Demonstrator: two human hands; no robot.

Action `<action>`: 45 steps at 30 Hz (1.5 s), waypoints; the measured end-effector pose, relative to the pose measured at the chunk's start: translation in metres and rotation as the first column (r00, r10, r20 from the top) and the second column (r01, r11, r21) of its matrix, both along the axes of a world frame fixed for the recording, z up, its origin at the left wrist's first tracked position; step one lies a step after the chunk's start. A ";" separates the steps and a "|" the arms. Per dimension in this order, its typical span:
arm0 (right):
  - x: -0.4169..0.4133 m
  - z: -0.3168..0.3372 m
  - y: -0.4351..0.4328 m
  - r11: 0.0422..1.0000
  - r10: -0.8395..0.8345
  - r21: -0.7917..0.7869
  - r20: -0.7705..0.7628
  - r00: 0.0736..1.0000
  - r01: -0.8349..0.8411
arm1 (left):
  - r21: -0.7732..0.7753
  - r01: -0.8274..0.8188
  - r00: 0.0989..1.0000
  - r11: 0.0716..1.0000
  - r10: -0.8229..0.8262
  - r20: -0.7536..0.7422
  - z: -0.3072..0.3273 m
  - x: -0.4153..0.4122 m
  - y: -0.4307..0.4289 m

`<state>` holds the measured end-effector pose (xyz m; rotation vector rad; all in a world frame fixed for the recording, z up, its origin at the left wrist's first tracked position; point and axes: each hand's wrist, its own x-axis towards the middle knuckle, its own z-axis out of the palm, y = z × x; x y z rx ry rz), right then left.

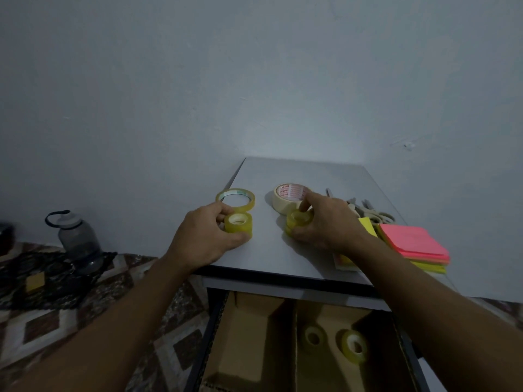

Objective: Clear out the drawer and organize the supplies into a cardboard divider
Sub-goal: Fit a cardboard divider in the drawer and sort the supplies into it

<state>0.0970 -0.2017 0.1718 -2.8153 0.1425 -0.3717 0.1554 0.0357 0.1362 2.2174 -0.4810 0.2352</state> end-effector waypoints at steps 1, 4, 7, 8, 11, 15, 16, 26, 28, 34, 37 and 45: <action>-0.002 0.001 0.001 1.000 0.002 0.006 0.004 1.000 -0.002 | -0.006 0.000 1.000 1.000 0.000 0.003 0.000 -0.003 0.000; -0.010 0.006 0.001 0.998 0.021 0.064 0.030 0.999 -0.023 | -0.025 0.022 1.000 0.999 -0.022 0.012 0.003 -0.013 -0.001; -0.023 0.014 -0.001 0.993 0.033 0.115 0.071 0.997 -0.041 | -0.040 0.058 0.998 0.997 -0.058 0.010 0.007 -0.027 -0.003; -0.029 0.017 -0.002 0.992 0.028 0.118 0.092 0.995 -0.039 | -0.052 0.070 0.998 0.996 -0.069 0.008 0.008 -0.034 -0.005; -0.051 0.025 -0.006 0.989 0.002 0.148 0.128 0.992 -0.021 | -0.071 0.112 0.994 0.991 -0.113 -0.005 0.012 -0.058 -0.012; -0.090 0.031 -0.019 0.975 -0.027 0.220 0.155 0.988 -0.008 | -0.090 0.194 0.980 0.977 -0.198 -0.029 0.010 -0.092 -0.028; -0.100 0.031 -0.023 0.973 -0.036 0.229 0.159 0.987 -0.002 | -0.095 0.217 0.974 0.971 -0.222 -0.042 0.007 -0.100 -0.034; -0.162 0.027 -0.064 0.960 -0.113 0.273 0.193 0.975 0.057 | -0.029 0.423 0.876 0.905 -0.417 -0.242 -0.051 -0.171 -0.092; -0.167 0.025 -0.069 0.960 -0.113 0.272 0.188 0.976 0.059 | 0.005 0.423 0.869 0.906 -0.405 -0.284 -0.065 -0.167 -0.105; -0.177 0.019 -0.079 0.951 -0.121 0.304 0.183 0.976 0.061 | 0.136 0.427 0.871 0.894 -0.366 -0.328 -0.095 -0.147 -0.139; -0.180 0.015 -0.082 0.945 -0.126 0.321 0.180 0.976 0.063 | 0.192 0.441 0.860 0.877 -0.352 -0.369 -0.103 -0.140 -0.152; -0.186 0.003 -0.087 0.939 -0.142 0.337 0.193 0.971 0.071 | 0.221 0.414 0.865 0.883 -0.305 -0.399 -0.119 -0.132 -0.173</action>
